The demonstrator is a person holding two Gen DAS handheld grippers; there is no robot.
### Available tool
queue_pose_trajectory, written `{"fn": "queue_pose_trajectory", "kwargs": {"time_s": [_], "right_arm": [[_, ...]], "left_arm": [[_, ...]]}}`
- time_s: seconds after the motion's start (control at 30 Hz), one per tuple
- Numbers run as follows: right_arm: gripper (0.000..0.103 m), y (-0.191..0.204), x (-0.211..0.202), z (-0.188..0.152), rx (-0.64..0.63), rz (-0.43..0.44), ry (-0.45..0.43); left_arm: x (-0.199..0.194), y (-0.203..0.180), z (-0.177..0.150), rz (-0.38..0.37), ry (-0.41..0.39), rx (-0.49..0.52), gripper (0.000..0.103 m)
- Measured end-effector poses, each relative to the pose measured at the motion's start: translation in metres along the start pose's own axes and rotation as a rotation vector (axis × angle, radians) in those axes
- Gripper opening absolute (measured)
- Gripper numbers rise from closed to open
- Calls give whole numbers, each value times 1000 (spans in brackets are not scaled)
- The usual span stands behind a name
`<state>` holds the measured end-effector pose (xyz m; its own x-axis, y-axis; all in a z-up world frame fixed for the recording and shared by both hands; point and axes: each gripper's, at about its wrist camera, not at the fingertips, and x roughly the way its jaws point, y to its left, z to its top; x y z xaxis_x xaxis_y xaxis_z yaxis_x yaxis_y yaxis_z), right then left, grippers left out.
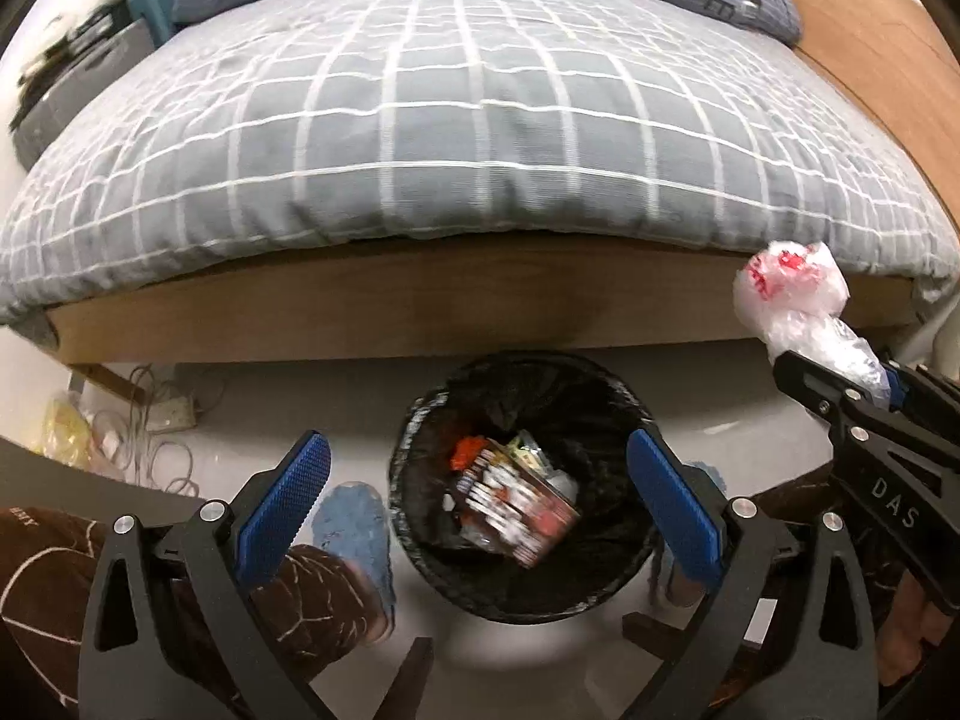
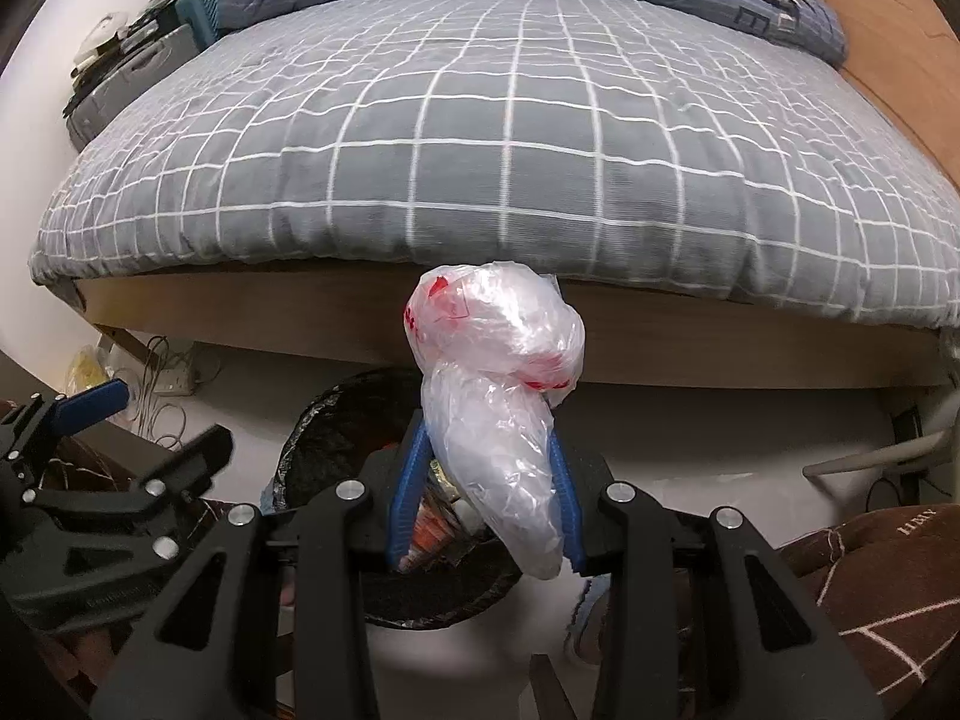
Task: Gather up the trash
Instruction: 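Open the left tool to drop the cookie box into the bin, then open the right tool to drop the wrapper into the bin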
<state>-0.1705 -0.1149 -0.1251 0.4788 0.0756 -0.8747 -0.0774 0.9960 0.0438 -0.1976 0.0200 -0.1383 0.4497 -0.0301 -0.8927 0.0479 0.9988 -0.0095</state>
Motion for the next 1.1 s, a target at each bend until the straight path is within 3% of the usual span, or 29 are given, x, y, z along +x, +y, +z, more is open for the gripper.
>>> {"fn": "queue_pose_trajectory", "kwargs": {"time_s": [0.4, 0.63, 0.9, 1.1], "right_arm": [[36, 49, 24, 3, -73, 27, 49], [41, 65, 35, 2, -100, 26, 74], [75, 66, 36, 3, -99, 10, 60], [91, 44, 15, 10, -52, -15, 12]], "left_arm": [[-8, 55, -4, 49, -9, -102, 97], [-7, 69, -6, 59, -5, -124, 97], [-9, 69, -4, 48, -14, -130, 97], [-28, 65, 5, 23, -56, -124, 97]]}}
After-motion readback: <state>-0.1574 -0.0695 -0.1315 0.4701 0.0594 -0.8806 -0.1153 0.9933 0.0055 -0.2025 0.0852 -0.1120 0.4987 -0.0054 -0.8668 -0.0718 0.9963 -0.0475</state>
